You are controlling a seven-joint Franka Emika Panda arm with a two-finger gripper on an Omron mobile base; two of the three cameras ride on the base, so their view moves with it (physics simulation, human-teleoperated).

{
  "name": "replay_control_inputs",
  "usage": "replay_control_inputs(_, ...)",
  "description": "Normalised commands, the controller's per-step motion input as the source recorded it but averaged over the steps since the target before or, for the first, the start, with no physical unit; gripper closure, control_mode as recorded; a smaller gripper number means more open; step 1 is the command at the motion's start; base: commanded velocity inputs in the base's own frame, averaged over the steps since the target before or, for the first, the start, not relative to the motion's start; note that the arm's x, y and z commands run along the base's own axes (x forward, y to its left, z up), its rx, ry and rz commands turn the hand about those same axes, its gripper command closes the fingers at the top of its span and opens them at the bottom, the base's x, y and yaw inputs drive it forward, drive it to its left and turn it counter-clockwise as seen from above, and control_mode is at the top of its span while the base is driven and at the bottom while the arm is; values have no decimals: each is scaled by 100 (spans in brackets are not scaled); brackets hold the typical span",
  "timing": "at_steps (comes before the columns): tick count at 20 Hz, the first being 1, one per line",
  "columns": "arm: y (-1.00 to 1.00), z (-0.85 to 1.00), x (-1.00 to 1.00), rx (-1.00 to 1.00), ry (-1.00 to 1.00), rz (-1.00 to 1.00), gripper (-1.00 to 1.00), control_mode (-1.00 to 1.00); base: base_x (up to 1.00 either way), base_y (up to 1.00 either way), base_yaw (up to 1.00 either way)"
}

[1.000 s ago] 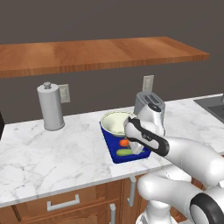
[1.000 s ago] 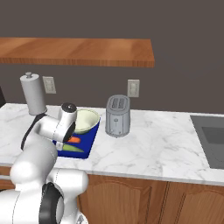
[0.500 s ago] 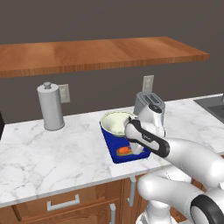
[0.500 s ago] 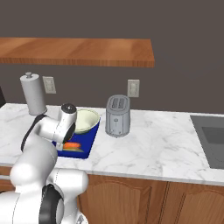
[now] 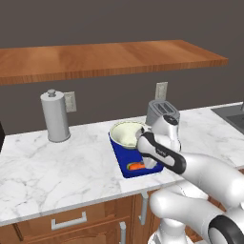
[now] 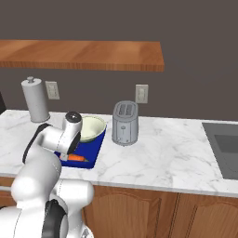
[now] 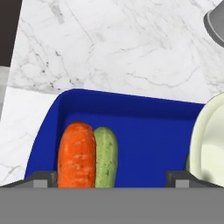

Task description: Place the two vegetables and bowl onto the tray for setting up a vegetable dip station.

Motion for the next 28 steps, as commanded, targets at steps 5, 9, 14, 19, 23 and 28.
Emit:
replay_control_inputs(5, -4, -2, 0, 0, -3, 0, -100, -100, 0, 0, 0)
replay_control_inputs(9, -1, -1, 0, 0, -1, 0, -100, -100, 0, 0, 0)
replay_control_inputs(14, 0, -8, 5, 0, 0, -1, -100, -100, 0, 0, 0)
replay_control_inputs(19, 0, -18, 0, 0, -1, 0, -100, -100, 0, 0, 0)
replay_control_inputs(23, 0, -26, 7, 0, -3, -2, -100, -100, 0, 0, 0)
replay_control_inputs(28, 0, -16, 2, 0, -13, -1, -100, -100, 0, 0, 0)
